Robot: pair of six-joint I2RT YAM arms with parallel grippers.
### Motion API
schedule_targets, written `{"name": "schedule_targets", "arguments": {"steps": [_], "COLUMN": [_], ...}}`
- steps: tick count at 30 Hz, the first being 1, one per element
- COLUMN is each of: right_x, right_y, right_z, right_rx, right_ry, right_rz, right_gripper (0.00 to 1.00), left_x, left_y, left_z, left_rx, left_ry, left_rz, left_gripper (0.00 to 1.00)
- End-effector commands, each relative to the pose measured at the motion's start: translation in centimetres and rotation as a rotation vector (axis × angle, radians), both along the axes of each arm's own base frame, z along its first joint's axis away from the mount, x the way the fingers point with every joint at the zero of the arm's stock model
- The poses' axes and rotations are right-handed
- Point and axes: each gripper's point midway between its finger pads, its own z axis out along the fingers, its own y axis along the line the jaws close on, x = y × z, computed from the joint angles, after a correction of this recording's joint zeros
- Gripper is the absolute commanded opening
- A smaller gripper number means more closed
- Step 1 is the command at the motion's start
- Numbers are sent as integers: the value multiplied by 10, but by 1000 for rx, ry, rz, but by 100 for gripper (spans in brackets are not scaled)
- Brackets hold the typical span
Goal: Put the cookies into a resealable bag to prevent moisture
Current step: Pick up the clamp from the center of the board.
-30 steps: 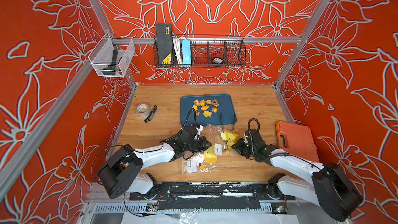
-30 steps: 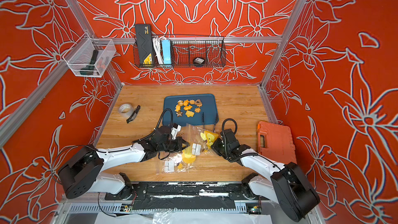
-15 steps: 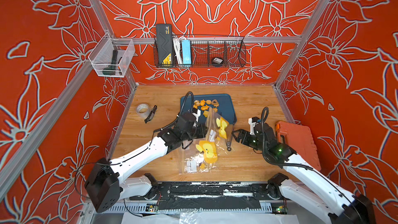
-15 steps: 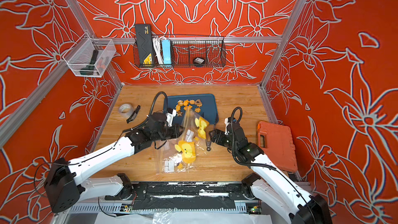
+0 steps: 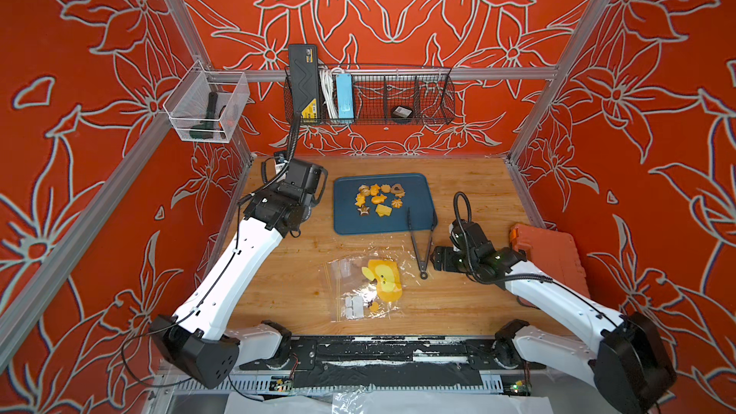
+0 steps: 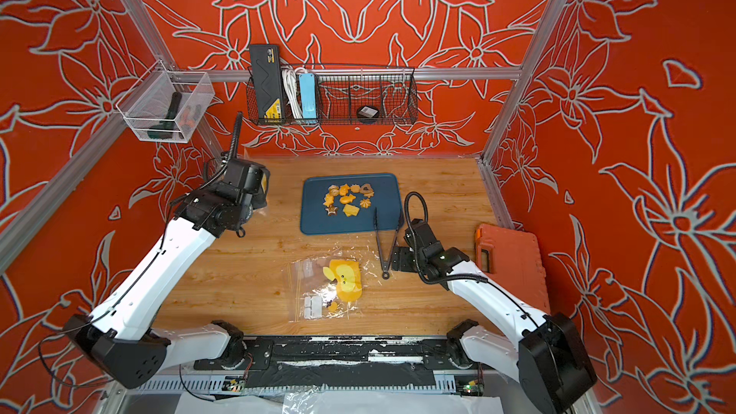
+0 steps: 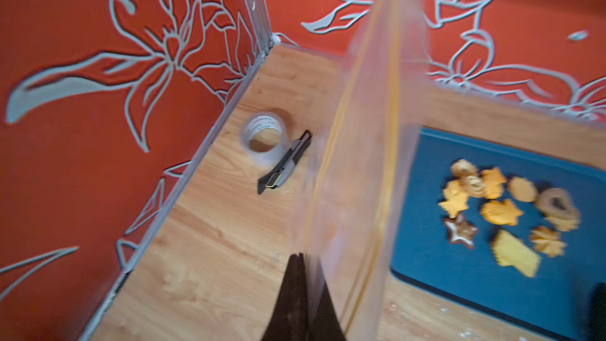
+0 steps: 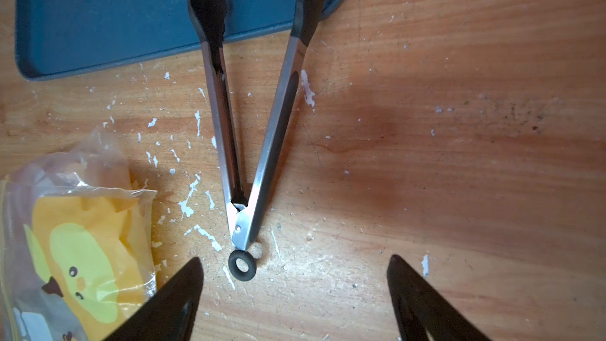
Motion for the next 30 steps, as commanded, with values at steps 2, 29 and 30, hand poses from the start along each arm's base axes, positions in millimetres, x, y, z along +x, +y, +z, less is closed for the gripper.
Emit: {"name": "schedule_targets", "arguments": {"steps": [2,29,30], "right_x": [8,51,53], "right_y": [9,48,49], "right_z": [2,-41,-41], "right_rx": [-29,-277,-291], "right_ry": [-24,-108,-112], "right_rz": [31,-65,-80], "right_gripper": [89,86,86], "left_x": [9,39,39], "left_y": [-20,-74,-75], "left_z": [-61,-146,-146], "left_rx": [39,-425,-430], "left_ry": [207,233,233], "left_rz": [-100,-354,-360], "left_gripper": [0,0,0]}}
